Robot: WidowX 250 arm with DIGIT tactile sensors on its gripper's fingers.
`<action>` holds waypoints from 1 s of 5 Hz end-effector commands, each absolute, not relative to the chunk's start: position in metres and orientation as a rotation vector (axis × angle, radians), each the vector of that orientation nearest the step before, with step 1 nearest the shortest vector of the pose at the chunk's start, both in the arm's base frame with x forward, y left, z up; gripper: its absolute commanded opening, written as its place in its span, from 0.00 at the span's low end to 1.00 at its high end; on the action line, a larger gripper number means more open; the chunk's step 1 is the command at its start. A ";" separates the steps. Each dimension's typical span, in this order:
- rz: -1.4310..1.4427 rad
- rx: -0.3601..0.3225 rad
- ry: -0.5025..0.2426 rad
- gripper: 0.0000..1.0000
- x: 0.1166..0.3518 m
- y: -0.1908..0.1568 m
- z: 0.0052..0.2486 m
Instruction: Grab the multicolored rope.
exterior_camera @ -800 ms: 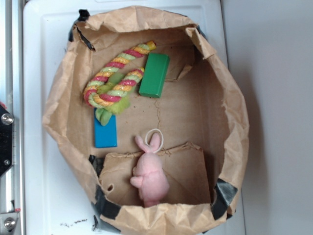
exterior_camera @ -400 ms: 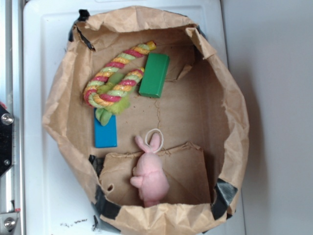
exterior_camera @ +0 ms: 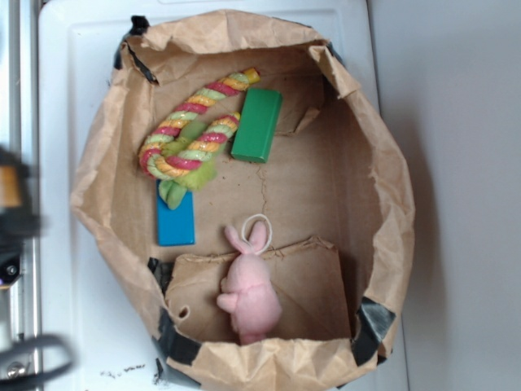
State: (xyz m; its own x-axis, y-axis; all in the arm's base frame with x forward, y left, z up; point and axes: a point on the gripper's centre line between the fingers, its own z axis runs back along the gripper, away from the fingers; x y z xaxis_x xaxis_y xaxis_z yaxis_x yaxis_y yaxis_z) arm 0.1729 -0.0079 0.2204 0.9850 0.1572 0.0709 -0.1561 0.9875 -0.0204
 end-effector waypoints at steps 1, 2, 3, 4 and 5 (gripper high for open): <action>0.198 0.004 -0.163 1.00 0.227 0.017 0.211; 0.192 -0.032 -0.191 1.00 0.241 0.021 0.197; 0.165 -0.043 -0.207 1.00 0.240 0.019 0.186; 0.155 -0.040 -0.215 1.00 0.239 0.022 0.174; 0.170 -0.041 -0.210 1.00 0.242 0.024 0.171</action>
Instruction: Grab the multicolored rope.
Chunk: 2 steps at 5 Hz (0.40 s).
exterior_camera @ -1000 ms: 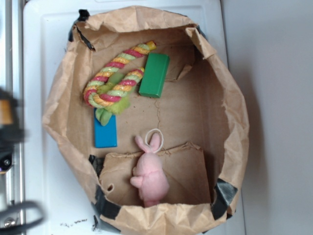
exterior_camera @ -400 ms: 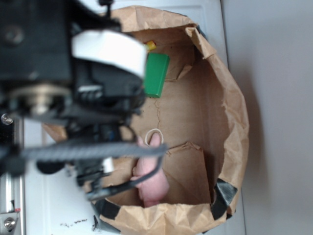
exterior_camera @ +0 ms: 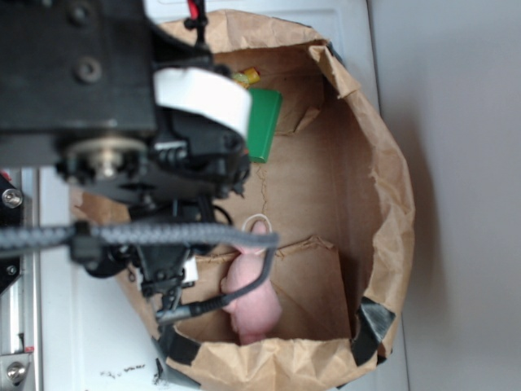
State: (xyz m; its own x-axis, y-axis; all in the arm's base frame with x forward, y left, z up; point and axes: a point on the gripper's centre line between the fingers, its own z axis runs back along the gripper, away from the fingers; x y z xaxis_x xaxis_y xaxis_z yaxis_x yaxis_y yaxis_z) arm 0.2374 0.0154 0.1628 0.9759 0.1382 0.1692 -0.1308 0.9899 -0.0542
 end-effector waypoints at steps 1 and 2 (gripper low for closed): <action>0.321 -0.053 -0.199 1.00 0.259 0.057 0.173; 0.422 -0.069 -0.192 1.00 0.244 0.020 0.164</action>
